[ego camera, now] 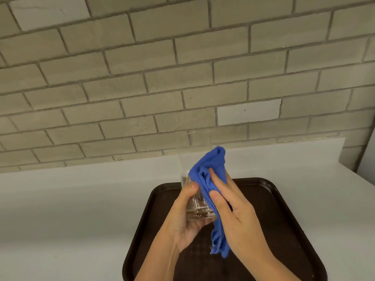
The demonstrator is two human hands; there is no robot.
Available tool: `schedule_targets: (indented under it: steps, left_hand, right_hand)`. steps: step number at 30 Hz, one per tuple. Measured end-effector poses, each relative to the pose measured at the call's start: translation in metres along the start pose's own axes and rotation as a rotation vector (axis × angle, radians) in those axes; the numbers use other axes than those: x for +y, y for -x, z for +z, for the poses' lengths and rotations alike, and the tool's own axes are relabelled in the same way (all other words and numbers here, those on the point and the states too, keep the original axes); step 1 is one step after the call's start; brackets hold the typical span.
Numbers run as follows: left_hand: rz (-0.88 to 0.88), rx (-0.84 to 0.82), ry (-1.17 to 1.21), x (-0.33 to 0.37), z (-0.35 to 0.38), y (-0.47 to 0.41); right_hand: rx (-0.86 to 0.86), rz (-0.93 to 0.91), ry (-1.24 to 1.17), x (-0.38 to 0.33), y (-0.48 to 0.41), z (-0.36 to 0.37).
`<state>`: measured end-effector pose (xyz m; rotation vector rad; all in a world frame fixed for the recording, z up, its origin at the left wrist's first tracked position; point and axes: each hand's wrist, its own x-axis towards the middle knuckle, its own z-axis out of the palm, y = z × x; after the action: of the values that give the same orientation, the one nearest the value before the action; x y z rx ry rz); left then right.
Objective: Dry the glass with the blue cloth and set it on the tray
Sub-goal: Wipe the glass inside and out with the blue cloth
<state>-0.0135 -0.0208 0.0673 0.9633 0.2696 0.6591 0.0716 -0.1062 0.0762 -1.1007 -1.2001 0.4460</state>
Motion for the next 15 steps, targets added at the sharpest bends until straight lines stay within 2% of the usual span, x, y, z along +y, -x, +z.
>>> schedule_targets:
  steps: [3, 9, 12, 15]
  left_hand:
    - [-0.021, -0.017, -0.031, 0.001, 0.004, 0.000]
    - [0.107, 0.218, -0.385, 0.005, 0.021, -0.005]
    - [0.173, 0.348, -0.469, 0.006, 0.023, -0.004]
    - [0.144, 0.345, -0.464, 0.008, 0.021, -0.002]
  right_hand:
    - [0.008, -0.002, 0.034, 0.001, 0.004, -0.002]
    - [0.104, 0.020, 0.019, -0.003, -0.004, -0.001]
    - [0.123, -0.011, 0.047, -0.006, -0.010, -0.001]
    - [0.119, -0.033, 0.091, -0.006, -0.011, 0.002]
